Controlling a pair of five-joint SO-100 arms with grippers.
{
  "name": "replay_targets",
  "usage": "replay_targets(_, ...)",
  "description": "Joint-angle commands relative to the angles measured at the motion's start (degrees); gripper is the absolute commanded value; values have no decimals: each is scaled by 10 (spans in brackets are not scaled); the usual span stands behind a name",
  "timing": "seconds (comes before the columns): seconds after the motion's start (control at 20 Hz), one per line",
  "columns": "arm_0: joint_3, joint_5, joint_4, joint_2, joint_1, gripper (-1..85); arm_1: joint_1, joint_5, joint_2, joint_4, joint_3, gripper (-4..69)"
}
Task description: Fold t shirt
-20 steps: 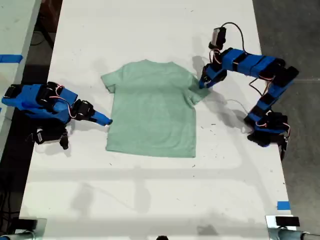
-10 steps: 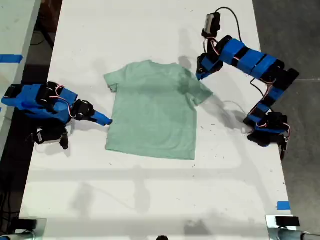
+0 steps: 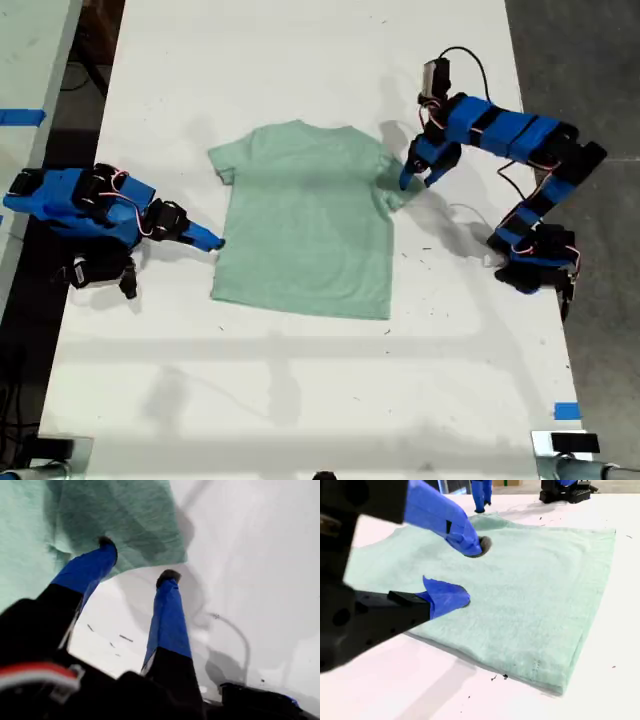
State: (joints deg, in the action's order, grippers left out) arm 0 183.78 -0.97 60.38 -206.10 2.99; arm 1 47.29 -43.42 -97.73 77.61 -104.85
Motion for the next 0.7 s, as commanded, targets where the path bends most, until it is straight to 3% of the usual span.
replay_targets(0.0, 4, -4, -1, -4, 2, 123, 13, -21, -7, -84, -40, 172)
replay_targets(0.1, 4, -4, -1, -4, 2, 123, 7, -35, 23, -97, -33, 19)
replay_targets(0.25, 4, -4, -1, -4, 2, 123, -19, -28, -33, -62, 12, 20)
replay_targets(0.4, 4, -4, -1, -4, 2, 123, -123, -9, -40, -25, 145, 20)
replay_targets(0.65, 4, -4, -1, -4, 2, 123, -256, 4, 115, -75, 302, 20)
